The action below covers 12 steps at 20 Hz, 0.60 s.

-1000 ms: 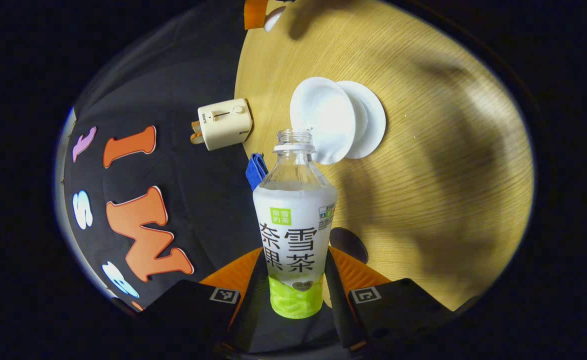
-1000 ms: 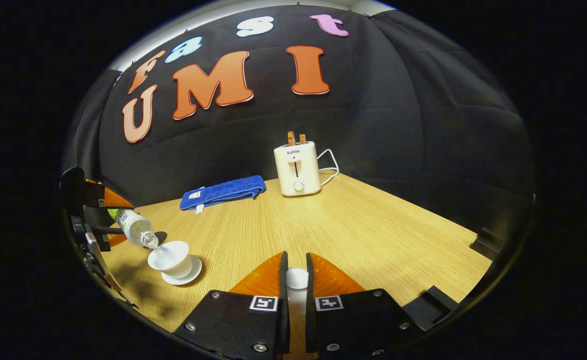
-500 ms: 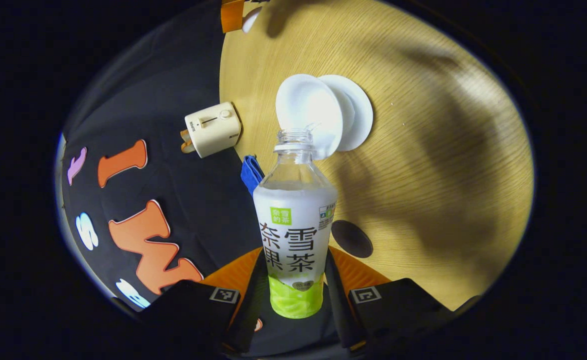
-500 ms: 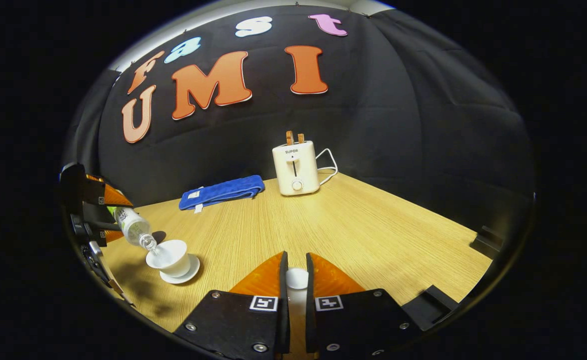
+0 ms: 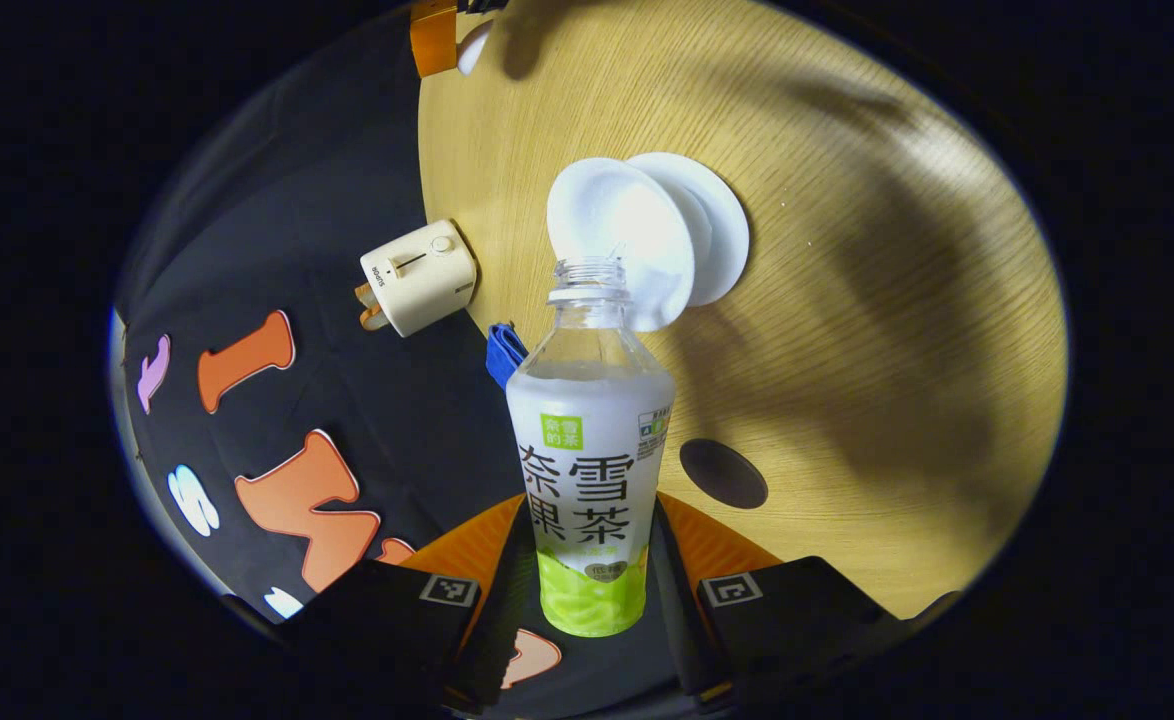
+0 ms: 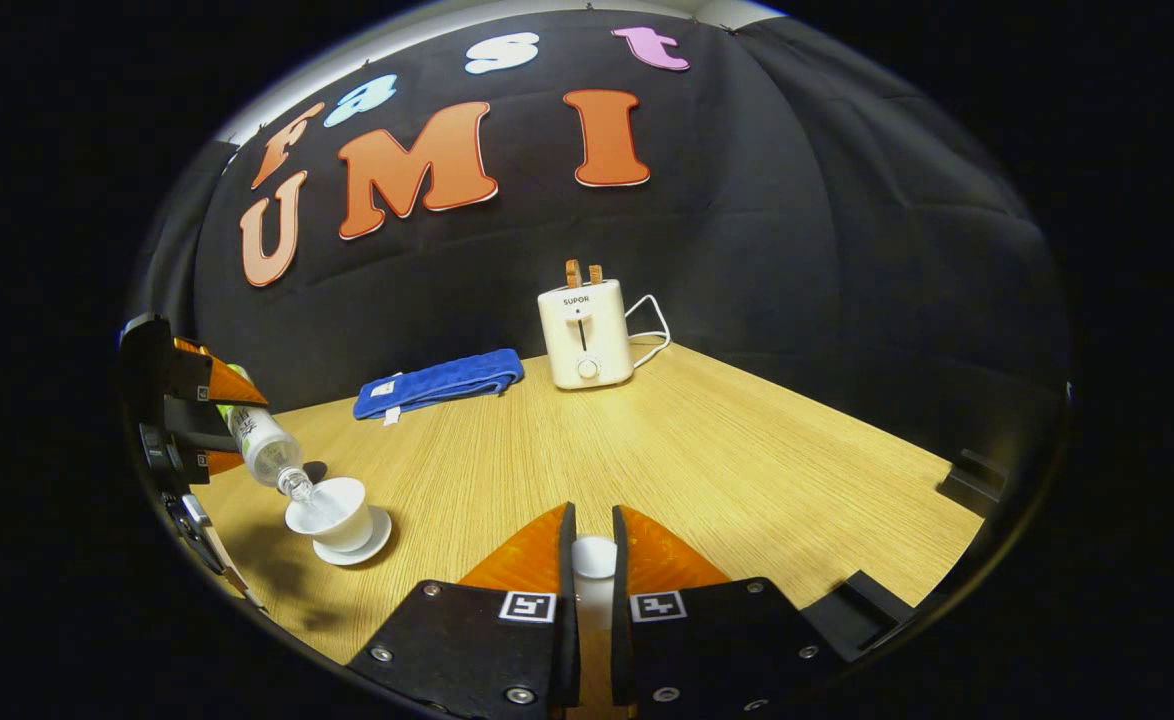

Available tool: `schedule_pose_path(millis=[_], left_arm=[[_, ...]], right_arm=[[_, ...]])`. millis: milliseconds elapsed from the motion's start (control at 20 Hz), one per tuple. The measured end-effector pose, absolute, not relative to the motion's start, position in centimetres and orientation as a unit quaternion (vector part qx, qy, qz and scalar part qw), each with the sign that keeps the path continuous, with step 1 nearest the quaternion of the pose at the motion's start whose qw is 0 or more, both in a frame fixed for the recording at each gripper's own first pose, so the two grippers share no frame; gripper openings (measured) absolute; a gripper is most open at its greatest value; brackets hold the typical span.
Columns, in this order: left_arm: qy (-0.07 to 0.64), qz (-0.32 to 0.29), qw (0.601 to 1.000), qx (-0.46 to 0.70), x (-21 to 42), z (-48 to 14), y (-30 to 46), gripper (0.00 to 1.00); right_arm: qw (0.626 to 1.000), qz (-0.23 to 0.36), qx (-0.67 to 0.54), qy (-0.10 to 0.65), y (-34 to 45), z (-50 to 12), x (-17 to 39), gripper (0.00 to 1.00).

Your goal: Open the teacup lid with one hand, grasp the water bottle and pour water into the teacup with the other hand; after pouring, place the water bottle on the coaster and then close the teacup lid.

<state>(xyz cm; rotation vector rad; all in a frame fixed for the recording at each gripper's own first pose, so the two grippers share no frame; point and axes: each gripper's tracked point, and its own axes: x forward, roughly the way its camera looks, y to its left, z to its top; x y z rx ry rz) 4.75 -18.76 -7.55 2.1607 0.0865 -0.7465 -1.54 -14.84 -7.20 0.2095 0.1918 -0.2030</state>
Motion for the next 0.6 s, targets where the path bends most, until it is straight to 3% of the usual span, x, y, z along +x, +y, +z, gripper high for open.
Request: schedule_pose_path(millis=[600], left_arm=[[0.009, -0.29, 0.37, 0.883, 5.2, -6.3, -20.0, 0.64]], right_arm=[[0.984, -0.099, 0.108, 0.097, -14.7, -7.4, -1.5, 0.13]])
